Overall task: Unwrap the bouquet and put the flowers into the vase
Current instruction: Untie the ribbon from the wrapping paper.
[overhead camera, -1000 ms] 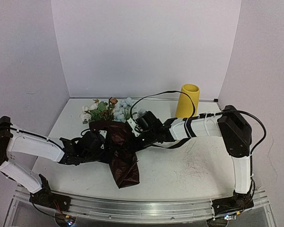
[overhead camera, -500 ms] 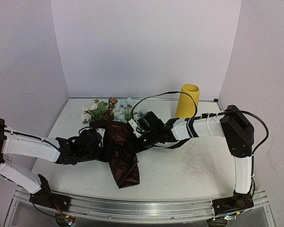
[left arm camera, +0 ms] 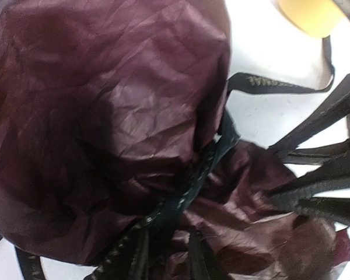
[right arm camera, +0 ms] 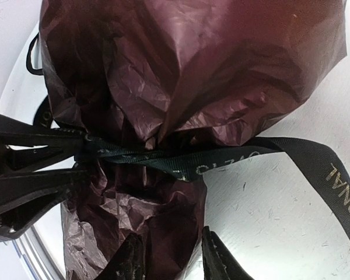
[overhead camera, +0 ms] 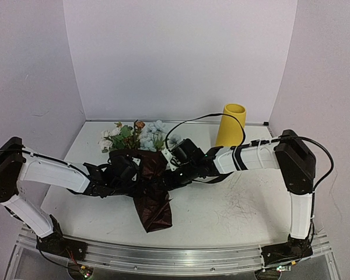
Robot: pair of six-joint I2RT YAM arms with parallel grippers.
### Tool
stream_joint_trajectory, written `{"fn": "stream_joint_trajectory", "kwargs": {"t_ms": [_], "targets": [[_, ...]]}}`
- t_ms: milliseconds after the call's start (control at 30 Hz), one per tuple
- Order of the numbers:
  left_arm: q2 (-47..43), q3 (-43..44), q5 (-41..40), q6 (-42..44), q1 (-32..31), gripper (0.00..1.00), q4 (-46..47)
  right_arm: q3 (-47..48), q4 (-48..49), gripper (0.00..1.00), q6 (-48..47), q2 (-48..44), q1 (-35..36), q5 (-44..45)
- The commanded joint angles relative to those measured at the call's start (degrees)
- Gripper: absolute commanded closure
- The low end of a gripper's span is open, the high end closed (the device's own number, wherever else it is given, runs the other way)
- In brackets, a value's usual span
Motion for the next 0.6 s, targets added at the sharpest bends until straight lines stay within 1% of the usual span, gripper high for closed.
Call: {"fn": "stream_joint_trajectory", "kwargs": {"t_ms": [0,67,133,200,300,367,433,567], "targets": [[-0.11,3.00,-2.47,0.36,0.09,0.84,-1.91,-0.86,-1.74,0.70,1.09,-0.54,0.17,-0.75],[-0.12,3.04,-2.62,0.37,0.09,0.89,-2.08,-1.17,-1.74,0.75,1.28,-0.74,0.13,-0.62],[-0.22,3.09,-2.66,0.24,0.09,0.95,-2.38,-1.34,-1.74,0.83,1.38,-0.95,0.18,-0.45],[-0.72,2.86,-2.85,-0.15,0.09,1.00,-2.87,-1.43,-1.74,0.88,1.39,-1.19,0.17,-0.12],[-2.93,1.71,-3.21,-1.04,0.09,1.00,-3.24,-1.61,-1.74,0.95,1.32,-1.56,0.17,0.56],[-4.61,0.82,-3.61,-1.59,0.05,1.00,-3.30,-1.80,-1.74,0.98,1.34,-1.74,0.11,1.11],[-6.39,-0.29,-4.18,-2.48,0.09,1.00,-3.67,-1.90,-1.81,1.00,1.40,-1.85,0.17,1.57],[-10.38,-3.14,-4.94,-4.73,0.06,1.00,-4.86,-2.06,-1.82,1.00,1.45,-1.84,0.15,2.31]]}}
